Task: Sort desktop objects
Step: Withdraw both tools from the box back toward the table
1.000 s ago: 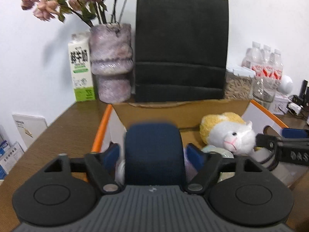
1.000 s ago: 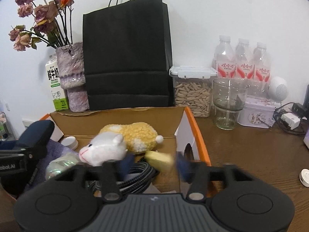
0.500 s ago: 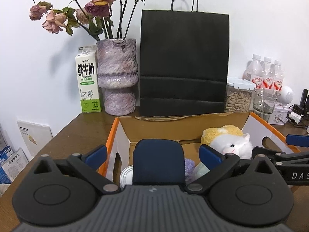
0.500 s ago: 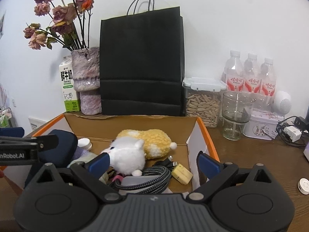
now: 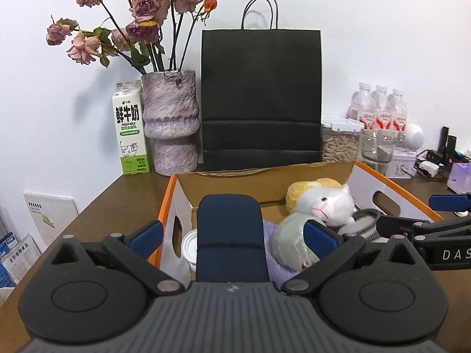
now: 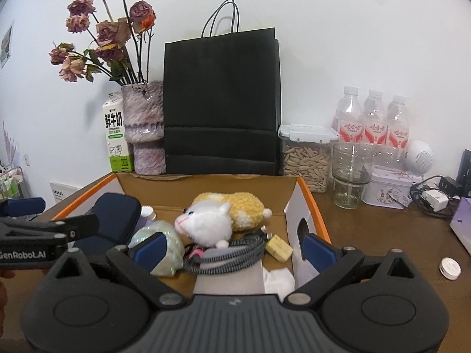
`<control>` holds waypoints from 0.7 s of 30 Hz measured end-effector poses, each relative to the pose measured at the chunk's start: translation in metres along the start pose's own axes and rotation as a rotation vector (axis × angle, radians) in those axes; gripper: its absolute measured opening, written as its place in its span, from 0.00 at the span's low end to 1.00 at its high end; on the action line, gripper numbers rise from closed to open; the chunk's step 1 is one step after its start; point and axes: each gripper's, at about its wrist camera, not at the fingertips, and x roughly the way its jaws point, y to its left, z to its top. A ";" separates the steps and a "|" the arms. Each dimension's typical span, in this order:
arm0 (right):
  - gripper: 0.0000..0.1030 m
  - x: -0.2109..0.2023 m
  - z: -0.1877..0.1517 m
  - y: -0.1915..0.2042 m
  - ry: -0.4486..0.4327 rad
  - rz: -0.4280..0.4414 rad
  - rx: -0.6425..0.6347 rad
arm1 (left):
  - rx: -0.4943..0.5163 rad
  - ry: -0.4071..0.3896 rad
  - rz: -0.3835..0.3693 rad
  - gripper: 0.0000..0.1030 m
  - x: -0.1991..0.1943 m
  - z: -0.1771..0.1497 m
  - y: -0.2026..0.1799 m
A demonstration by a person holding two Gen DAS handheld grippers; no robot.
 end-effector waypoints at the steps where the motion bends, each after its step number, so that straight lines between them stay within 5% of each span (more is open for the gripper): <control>1: 0.96 -0.003 -0.002 0.001 0.003 -0.001 -0.003 | 0.002 0.001 -0.003 1.00 -0.003 -0.002 0.000; 21: 0.96 -0.047 -0.068 0.012 0.171 -0.024 -0.059 | 0.052 0.146 -0.066 1.00 -0.035 -0.050 -0.005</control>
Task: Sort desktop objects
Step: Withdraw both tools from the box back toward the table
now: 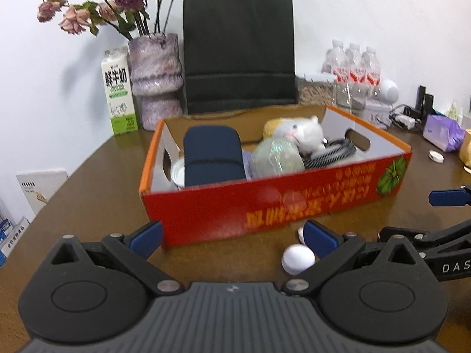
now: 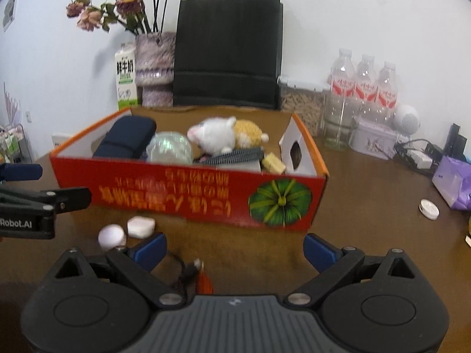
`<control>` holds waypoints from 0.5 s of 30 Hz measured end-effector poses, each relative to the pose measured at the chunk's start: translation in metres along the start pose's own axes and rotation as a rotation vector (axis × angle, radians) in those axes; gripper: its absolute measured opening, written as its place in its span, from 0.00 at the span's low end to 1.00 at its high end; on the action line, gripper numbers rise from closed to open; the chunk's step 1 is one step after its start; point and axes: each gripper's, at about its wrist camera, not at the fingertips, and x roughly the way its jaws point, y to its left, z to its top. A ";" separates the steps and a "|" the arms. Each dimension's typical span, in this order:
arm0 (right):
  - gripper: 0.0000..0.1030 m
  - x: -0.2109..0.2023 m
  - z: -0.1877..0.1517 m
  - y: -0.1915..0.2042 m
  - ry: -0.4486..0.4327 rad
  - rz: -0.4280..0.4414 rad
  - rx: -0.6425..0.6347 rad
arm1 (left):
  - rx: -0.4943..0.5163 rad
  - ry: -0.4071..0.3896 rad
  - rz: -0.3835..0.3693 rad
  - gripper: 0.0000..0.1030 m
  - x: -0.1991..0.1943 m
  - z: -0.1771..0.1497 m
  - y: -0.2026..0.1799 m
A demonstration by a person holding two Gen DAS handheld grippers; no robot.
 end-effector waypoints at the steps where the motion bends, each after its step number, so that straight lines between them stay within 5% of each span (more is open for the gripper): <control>1: 0.96 0.000 -0.003 0.000 0.007 0.000 -0.003 | 0.000 0.009 -0.004 1.00 0.000 -0.002 -0.001; 8: 0.95 -0.005 -0.014 -0.003 0.025 -0.013 -0.004 | 0.016 0.044 -0.013 1.00 0.002 -0.010 -0.007; 15: 0.81 -0.005 -0.017 -0.008 0.032 0.011 0.016 | 0.021 0.060 -0.015 1.00 0.005 -0.012 -0.011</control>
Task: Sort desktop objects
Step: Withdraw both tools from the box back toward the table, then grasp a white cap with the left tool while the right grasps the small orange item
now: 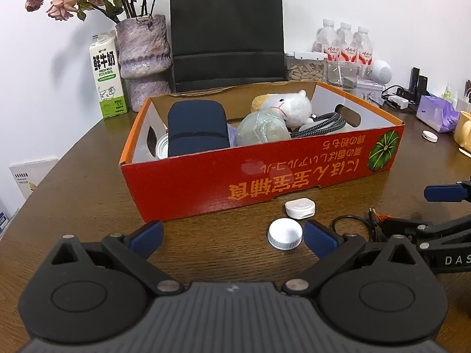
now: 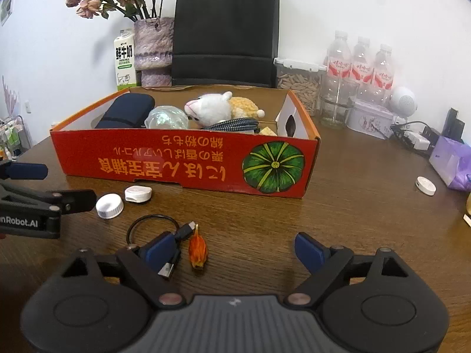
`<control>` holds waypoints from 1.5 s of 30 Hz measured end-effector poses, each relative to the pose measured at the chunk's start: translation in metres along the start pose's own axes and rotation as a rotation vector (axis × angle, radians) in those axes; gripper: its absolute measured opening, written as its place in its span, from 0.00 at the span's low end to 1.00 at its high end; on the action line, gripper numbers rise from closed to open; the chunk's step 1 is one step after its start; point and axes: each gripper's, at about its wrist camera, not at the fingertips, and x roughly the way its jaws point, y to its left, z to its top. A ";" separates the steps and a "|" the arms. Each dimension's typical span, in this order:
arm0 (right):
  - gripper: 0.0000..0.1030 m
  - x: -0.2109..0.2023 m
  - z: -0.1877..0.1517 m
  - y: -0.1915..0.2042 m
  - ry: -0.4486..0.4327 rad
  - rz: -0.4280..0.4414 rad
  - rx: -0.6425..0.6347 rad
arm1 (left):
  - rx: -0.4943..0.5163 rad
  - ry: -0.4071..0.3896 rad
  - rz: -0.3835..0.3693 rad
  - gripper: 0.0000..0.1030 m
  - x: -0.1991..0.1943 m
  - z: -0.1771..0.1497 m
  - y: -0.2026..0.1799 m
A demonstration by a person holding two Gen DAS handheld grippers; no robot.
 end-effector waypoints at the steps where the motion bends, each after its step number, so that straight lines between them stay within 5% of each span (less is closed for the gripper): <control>1: 0.78 0.000 0.000 -0.001 0.002 0.005 0.001 | 0.002 0.003 0.002 1.00 0.001 0.000 -0.001; 13: 0.38 0.003 -0.003 -0.004 0.007 0.049 0.013 | 0.021 0.033 -0.022 1.00 0.014 -0.002 -0.011; 16: 0.13 0.001 -0.004 0.000 -0.001 0.065 -0.007 | 0.024 0.034 -0.029 1.00 0.016 -0.002 -0.013; 23: 0.12 0.001 -0.005 0.004 -0.010 0.070 -0.021 | 0.016 0.049 -0.045 0.97 0.025 -0.002 -0.014; 29: 0.12 0.002 -0.005 0.004 -0.009 0.066 -0.022 | 0.000 0.061 -0.053 0.85 0.030 0.000 -0.014; 45: 0.12 0.002 -0.004 0.005 -0.009 0.062 -0.027 | 0.020 0.025 -0.112 0.34 0.024 -0.002 -0.023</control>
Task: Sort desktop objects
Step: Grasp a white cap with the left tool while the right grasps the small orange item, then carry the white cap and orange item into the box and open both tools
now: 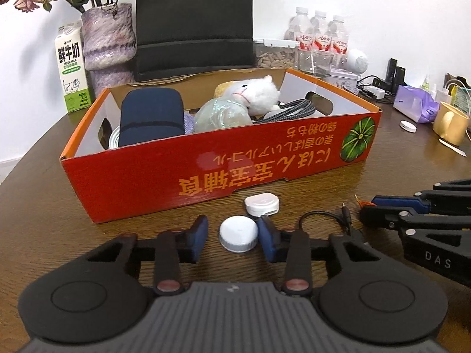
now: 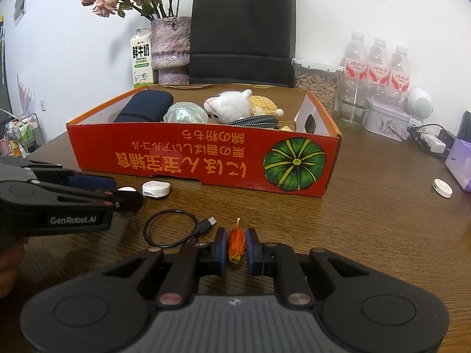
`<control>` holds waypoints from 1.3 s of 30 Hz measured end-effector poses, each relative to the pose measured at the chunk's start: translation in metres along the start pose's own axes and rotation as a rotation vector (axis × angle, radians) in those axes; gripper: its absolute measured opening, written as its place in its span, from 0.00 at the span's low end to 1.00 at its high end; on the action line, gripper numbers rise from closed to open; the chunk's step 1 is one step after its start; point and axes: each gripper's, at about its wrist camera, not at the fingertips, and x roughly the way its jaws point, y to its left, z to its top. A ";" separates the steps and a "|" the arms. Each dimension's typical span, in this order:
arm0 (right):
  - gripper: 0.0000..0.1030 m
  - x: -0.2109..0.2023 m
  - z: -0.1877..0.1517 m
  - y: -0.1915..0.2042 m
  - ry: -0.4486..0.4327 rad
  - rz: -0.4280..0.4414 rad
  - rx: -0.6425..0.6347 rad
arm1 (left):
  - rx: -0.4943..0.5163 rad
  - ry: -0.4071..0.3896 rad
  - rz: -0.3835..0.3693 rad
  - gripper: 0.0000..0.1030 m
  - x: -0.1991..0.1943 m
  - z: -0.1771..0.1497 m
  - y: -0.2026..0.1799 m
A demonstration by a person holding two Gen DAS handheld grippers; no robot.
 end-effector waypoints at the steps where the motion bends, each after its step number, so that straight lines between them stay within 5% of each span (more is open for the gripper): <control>1: 0.12 0.000 0.000 0.000 0.000 0.000 0.001 | 0.007 -0.003 -0.005 0.32 0.000 0.000 -0.001; 14: 0.12 0.001 0.001 0.002 -0.005 0.006 0.022 | 0.018 -0.021 0.009 0.28 -0.003 -0.001 -0.002; 23: 0.11 -0.009 0.007 -0.002 -0.068 -0.005 0.076 | -0.009 -0.102 0.023 0.28 -0.025 0.005 0.003; 39: 0.11 -0.027 0.085 0.000 -0.272 -0.023 0.047 | -0.025 -0.264 0.052 0.28 -0.041 0.062 0.011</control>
